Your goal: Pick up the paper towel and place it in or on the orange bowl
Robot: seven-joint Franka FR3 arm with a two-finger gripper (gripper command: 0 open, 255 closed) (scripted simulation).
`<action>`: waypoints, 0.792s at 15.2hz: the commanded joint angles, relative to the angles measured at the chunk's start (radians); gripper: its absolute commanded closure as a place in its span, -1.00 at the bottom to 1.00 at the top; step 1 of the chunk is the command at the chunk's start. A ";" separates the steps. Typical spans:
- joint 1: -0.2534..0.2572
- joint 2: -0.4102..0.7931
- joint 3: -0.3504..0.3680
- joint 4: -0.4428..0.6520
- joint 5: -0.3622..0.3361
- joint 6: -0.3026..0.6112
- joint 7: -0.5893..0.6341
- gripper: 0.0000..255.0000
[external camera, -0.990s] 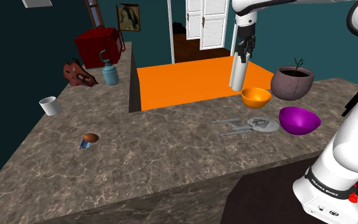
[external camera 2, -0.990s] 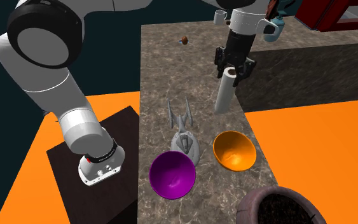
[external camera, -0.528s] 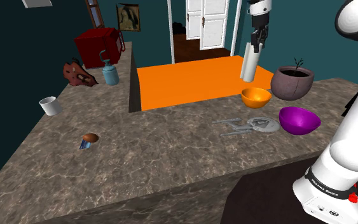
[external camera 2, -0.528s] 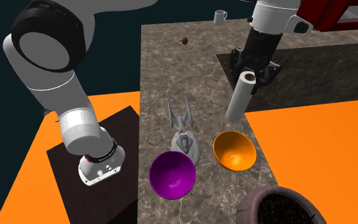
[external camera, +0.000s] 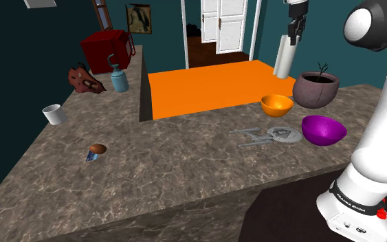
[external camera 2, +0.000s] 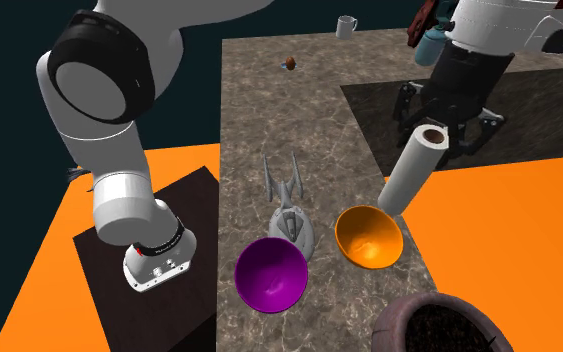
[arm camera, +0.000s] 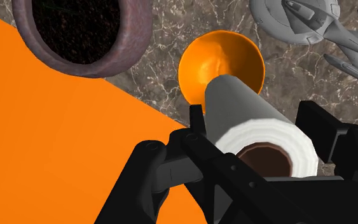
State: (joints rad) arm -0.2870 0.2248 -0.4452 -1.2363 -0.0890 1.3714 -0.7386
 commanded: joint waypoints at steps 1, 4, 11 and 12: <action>-0.007 0.003 -0.003 -0.007 0.001 0.012 -0.011 1.00; 0.001 -0.018 -0.001 -0.076 -0.007 0.060 0.001 1.00; 0.013 -0.052 0.003 -0.216 -0.020 0.165 0.025 1.00; 0.014 -0.056 0.003 -0.233 -0.022 0.180 0.028 1.00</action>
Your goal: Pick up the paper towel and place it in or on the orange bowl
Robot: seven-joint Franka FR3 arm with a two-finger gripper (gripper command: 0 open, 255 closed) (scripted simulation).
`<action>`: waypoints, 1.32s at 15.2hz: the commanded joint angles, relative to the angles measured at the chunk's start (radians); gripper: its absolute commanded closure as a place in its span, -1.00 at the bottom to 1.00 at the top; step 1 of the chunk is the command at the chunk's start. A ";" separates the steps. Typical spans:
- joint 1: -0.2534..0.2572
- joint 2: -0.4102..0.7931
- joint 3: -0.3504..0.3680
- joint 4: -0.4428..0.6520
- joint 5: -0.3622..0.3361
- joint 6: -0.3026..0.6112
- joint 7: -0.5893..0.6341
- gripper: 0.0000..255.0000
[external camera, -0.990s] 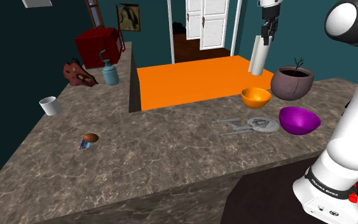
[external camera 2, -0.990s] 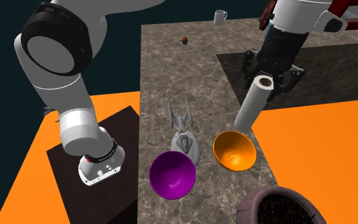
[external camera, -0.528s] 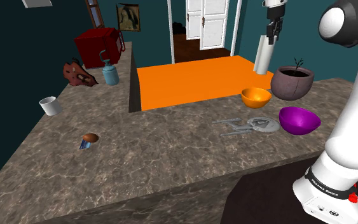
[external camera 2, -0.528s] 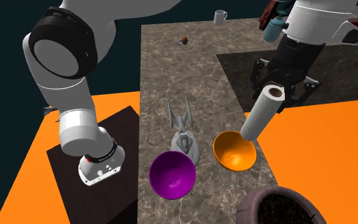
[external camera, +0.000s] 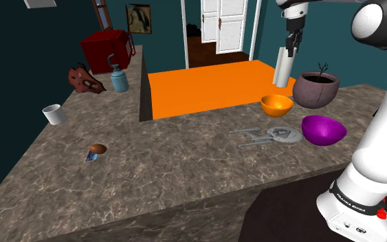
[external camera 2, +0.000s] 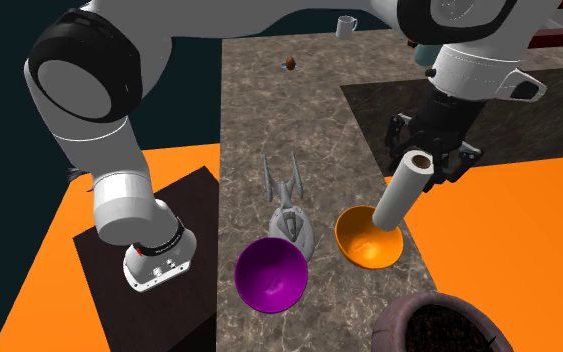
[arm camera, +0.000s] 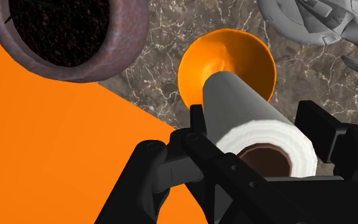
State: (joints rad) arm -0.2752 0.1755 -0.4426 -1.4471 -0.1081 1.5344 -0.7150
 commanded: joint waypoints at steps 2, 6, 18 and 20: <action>0.004 -0.013 0.002 -0.057 -0.005 0.045 0.010 1.00; 0.007 -0.021 0.003 -0.120 -0.009 0.100 0.020 1.00; 0.009 -0.021 0.005 -0.261 -0.011 0.239 0.041 1.00; 0.009 -0.021 0.005 -0.261 -0.011 0.239 0.041 1.00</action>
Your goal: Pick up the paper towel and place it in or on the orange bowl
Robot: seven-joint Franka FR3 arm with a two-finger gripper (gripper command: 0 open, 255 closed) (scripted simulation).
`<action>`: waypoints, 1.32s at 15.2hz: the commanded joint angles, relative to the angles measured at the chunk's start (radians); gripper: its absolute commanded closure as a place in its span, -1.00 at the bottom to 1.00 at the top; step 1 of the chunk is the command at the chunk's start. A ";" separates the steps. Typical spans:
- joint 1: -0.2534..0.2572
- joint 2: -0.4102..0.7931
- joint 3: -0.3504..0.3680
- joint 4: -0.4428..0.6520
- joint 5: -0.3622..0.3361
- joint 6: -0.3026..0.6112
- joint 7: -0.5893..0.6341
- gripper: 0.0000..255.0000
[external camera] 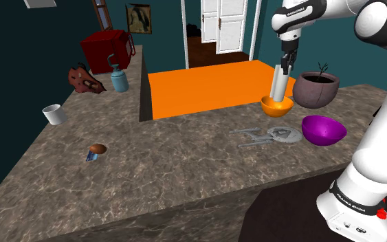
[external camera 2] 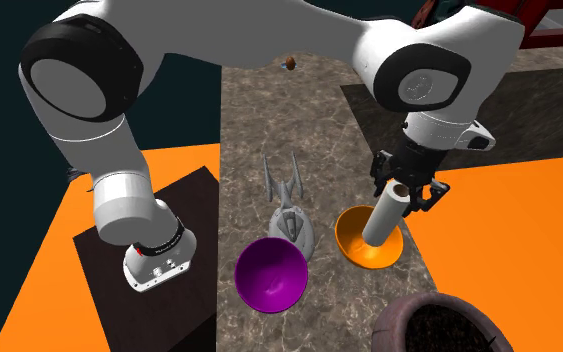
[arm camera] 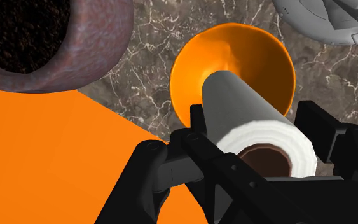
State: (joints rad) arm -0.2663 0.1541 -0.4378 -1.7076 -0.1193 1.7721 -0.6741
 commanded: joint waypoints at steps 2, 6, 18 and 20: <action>0.000 0.000 0.000 0.000 0.000 0.001 0.000 1.00; 0.000 0.000 0.000 0.000 0.000 0.001 0.000 -1.00; 0.004 0.014 0.004 0.142 0.008 -0.129 -0.007 -1.00; 0.004 0.014 0.004 0.142 0.008 -0.129 -0.007 -1.00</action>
State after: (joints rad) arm -0.2621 0.1679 -0.4337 -1.5665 -0.1113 1.6436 -0.6813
